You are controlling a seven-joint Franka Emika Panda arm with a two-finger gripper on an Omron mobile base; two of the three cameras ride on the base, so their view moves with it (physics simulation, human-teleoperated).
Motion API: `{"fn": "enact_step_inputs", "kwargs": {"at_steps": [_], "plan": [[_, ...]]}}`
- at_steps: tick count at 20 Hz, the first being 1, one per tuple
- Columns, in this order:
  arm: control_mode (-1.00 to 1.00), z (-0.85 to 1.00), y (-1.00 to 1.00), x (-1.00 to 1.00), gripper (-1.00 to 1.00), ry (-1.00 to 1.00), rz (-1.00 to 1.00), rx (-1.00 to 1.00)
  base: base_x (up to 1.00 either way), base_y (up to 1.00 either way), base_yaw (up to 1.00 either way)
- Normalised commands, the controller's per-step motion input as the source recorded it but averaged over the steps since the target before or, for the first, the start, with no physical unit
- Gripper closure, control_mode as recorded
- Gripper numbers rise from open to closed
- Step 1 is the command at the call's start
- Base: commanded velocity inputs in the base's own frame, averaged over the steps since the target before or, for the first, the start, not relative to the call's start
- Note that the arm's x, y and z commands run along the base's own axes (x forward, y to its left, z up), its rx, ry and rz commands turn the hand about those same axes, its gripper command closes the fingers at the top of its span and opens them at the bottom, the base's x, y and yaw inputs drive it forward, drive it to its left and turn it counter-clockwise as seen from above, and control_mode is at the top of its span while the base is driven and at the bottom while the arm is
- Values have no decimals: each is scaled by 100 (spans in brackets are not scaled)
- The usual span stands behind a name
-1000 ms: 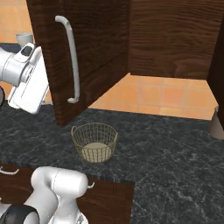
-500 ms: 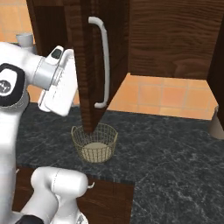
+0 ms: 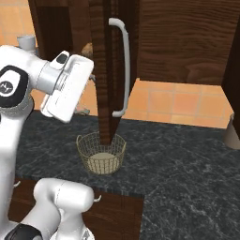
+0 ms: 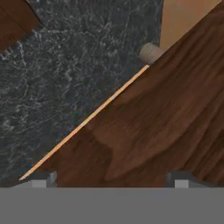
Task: Open the cabinet, pick up the bread from the cabinet and place it in the basket. Then move the basket to the dining counter.
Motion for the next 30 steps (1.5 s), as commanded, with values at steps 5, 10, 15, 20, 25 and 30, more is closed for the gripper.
{"fn": "enact_step_inputs", "kwargs": {"at_steps": [5,10,15,20,25,30], "plan": [[-100,-52,100,47,-100,-7,-17,6,0,0,0],[-100,-96,71,62,-100,-13,-29,35,0,0,0],[-100,-97,32,66,-100,-31,-42,60,0,0,0],[-100,-22,27,6,-100,-68,-50,64,0,0,0],[-100,29,33,5,-100,-55,-38,37,0,0,0],[-100,70,7,28,-100,-39,-3,4,0,0,0]]}}
